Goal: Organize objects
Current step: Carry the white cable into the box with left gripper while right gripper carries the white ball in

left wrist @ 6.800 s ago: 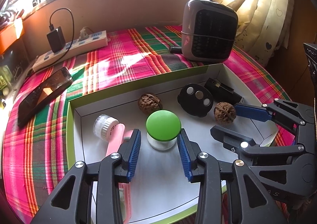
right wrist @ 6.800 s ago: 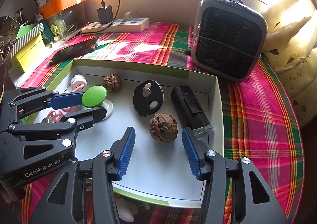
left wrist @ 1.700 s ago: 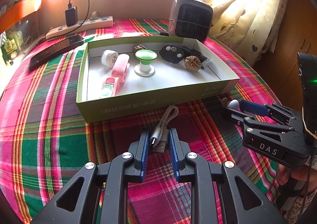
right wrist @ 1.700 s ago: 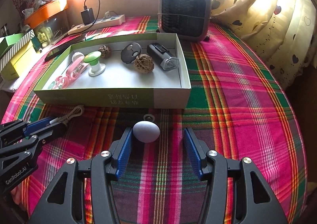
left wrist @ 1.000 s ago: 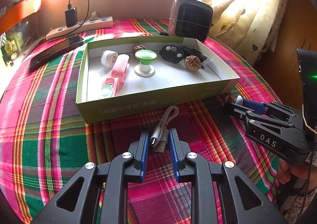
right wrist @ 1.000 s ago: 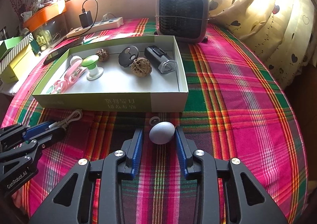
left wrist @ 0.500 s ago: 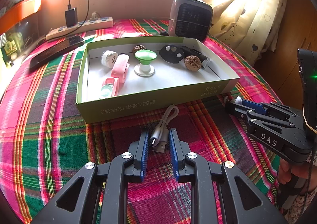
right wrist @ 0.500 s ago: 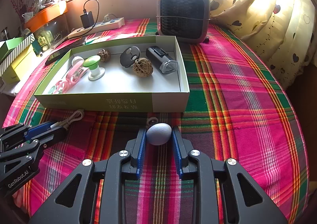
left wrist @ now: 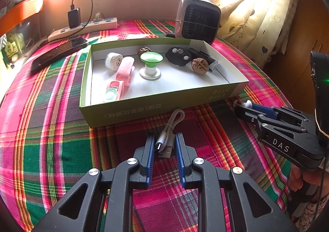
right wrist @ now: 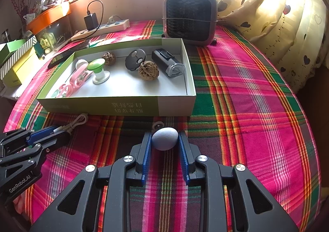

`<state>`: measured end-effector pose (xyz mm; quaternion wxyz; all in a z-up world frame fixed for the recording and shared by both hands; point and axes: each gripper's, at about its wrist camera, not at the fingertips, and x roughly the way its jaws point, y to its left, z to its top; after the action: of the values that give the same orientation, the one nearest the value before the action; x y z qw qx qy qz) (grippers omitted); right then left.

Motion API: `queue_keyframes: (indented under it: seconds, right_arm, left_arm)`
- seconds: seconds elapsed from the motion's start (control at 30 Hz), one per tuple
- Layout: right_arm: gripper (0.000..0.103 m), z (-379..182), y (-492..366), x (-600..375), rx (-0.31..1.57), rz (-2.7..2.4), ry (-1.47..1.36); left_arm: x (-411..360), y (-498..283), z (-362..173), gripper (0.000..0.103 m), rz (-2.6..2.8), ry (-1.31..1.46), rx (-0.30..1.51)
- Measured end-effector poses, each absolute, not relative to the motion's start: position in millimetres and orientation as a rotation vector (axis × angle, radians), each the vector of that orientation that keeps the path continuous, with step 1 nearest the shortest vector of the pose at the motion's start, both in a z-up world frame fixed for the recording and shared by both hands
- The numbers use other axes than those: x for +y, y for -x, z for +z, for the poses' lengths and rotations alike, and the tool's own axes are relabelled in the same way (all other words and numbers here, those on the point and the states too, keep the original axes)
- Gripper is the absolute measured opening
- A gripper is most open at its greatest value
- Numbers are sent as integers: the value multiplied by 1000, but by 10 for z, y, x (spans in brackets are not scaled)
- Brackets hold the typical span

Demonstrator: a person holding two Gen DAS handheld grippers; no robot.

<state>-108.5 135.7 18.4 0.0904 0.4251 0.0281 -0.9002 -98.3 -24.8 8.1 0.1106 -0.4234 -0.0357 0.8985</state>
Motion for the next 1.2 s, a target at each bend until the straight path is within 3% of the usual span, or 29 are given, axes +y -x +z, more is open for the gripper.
queue_keyframes:
  seconds: [1.2]
  right_arm:
    - [26, 533, 946, 1308, 69, -2672, -1116]
  left_arm:
    - [-305, 887, 485, 17, 2699, 1124, -103]
